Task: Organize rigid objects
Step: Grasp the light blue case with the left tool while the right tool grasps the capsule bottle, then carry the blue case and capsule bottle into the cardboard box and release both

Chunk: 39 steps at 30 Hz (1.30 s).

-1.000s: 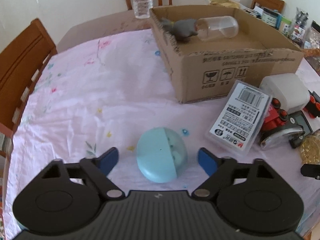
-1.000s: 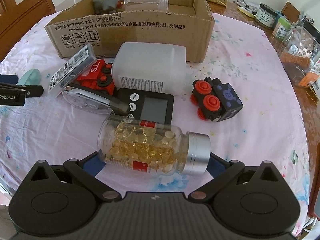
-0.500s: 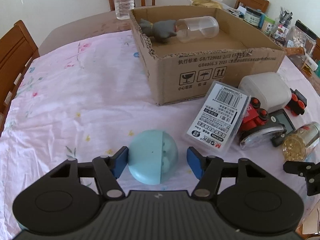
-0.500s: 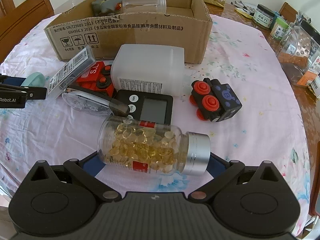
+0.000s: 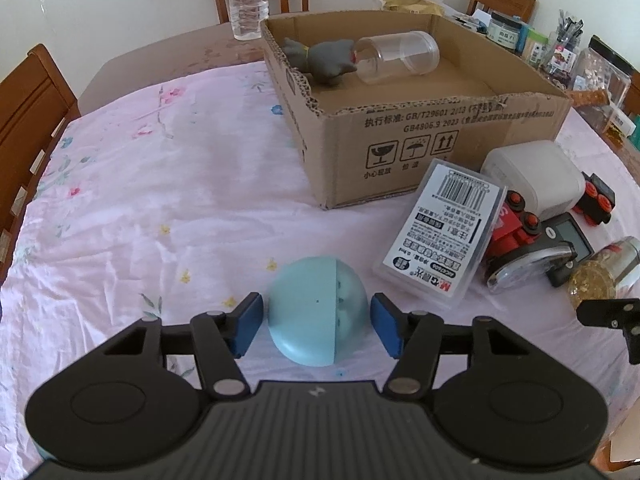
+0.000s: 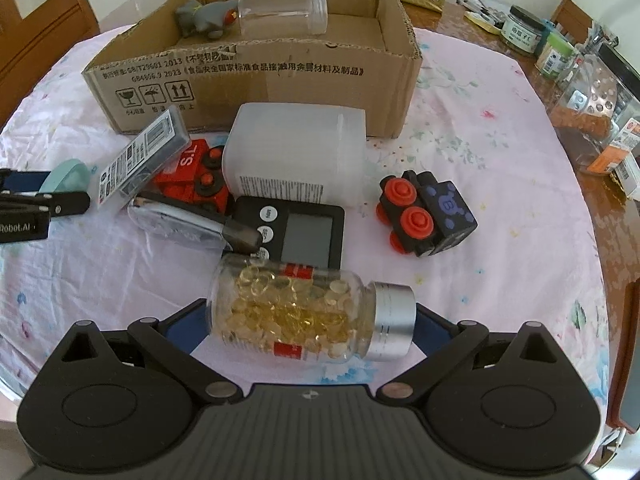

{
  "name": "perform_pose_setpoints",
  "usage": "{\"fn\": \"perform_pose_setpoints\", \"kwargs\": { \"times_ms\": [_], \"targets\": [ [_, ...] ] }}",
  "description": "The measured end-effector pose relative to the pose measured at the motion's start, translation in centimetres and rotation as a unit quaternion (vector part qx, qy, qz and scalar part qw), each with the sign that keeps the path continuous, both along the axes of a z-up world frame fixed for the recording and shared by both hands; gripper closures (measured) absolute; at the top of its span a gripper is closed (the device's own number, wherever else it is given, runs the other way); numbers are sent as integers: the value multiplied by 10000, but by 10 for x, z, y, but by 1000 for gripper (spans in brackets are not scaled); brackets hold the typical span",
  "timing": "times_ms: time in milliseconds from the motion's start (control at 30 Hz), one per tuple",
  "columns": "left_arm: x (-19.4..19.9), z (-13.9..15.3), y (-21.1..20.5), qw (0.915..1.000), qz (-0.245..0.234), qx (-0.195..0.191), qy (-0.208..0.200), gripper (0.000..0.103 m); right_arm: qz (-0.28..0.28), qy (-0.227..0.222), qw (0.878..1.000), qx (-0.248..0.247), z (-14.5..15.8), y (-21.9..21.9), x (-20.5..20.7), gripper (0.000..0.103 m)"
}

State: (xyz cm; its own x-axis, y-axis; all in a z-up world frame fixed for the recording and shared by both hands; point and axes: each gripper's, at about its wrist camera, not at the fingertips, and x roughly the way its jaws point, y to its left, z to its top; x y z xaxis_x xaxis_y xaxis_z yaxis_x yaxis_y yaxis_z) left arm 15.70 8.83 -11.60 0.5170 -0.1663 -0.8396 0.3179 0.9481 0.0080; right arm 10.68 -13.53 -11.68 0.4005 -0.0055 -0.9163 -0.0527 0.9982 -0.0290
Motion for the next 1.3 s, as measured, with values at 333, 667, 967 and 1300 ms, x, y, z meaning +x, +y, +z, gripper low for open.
{"fn": "perform_pose_setpoints", "kwargs": {
  "times_ms": [333,667,967,1300],
  "targets": [
    [5,1,0,9998,-115,10,142,51,-183,130,9997,-103,2,3,8,5],
    [8,2,2,9992,-227,20,328,51,-52,172,9996,-203,5,4,8,6],
    [3,25,8,9978,-544,-84,376,51,221,21,9997,-119,24,2,4,6],
    [6,85,-4,9940,-1063,-244,-95,51,737,-394,9965,38,68,-3,14,6]
  ]
}}
